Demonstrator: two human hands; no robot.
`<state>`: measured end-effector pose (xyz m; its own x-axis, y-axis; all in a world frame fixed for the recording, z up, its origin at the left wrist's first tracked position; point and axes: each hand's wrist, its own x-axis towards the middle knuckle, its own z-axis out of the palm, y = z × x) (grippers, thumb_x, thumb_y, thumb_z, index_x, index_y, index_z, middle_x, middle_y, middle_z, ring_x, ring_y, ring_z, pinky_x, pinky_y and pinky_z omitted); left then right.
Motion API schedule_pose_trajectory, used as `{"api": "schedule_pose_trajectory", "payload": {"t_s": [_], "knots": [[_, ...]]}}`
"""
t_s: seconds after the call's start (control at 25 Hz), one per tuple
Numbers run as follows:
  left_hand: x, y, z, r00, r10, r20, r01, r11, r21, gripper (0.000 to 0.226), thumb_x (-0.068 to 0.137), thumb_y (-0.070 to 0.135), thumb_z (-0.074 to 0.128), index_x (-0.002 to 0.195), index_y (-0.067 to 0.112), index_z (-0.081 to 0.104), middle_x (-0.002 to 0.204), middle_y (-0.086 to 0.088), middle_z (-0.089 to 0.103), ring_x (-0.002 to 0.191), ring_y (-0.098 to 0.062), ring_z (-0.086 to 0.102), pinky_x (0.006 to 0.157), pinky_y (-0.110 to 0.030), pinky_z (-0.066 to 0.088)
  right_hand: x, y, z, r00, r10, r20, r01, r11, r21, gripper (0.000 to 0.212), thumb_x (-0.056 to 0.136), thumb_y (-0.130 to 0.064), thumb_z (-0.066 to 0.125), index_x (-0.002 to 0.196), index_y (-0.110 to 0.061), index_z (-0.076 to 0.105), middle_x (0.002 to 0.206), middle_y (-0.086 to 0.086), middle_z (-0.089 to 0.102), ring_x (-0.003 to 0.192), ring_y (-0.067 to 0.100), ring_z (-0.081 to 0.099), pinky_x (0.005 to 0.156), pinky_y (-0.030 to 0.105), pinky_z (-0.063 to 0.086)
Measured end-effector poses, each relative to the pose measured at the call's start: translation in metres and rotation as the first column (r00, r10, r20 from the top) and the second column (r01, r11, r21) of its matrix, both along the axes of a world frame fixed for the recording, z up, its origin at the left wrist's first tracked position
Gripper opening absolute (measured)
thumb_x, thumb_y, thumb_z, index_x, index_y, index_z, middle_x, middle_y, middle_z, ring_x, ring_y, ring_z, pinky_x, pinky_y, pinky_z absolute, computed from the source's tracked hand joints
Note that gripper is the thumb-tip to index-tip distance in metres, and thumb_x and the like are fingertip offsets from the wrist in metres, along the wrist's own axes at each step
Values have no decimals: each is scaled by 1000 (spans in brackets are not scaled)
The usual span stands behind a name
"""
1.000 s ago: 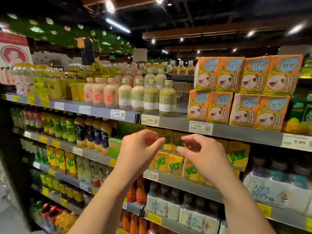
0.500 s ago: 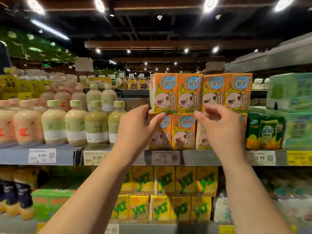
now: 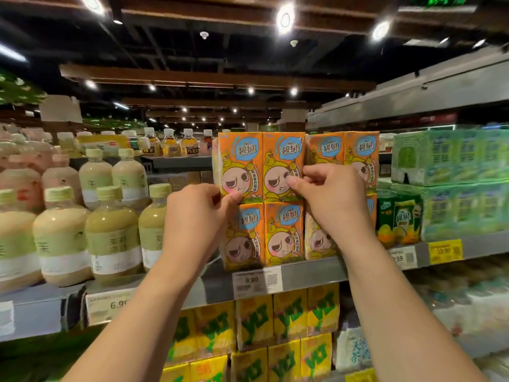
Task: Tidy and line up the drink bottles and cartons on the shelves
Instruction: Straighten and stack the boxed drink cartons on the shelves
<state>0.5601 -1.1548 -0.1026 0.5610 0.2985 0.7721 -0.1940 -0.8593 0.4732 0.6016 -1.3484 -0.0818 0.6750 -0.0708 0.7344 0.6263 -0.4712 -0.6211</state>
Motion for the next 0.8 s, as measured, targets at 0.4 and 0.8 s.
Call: {"api": "schedule_pose_trajectory", "payload": {"t_s": [0.4, 0.8], "knots": [[-8, -3, -5, 997, -62, 41, 66, 993, -101, 33, 75, 46, 78, 86, 16, 75, 77, 6, 73, 72, -11, 67, 67, -37, 57, 10, -3, 1, 999, -29, 17, 29, 998, -55, 34, 83, -37, 75, 109, -16, 74, 73, -19, 60, 72, -5, 56, 61, 8, 40], [-24, -34, 23, 941, 34, 335, -112, 970, 218, 48, 79, 33, 78, 118, 7, 66, 110, -12, 69, 97, -27, 63, 81, -25, 43, 21, -65, 1, 996, -75, 47, 68, 988, 140, 31, 80, -38, 77, 106, -22, 73, 88, -17, 68, 80, -7, 62, 70, 13, 50]]}}
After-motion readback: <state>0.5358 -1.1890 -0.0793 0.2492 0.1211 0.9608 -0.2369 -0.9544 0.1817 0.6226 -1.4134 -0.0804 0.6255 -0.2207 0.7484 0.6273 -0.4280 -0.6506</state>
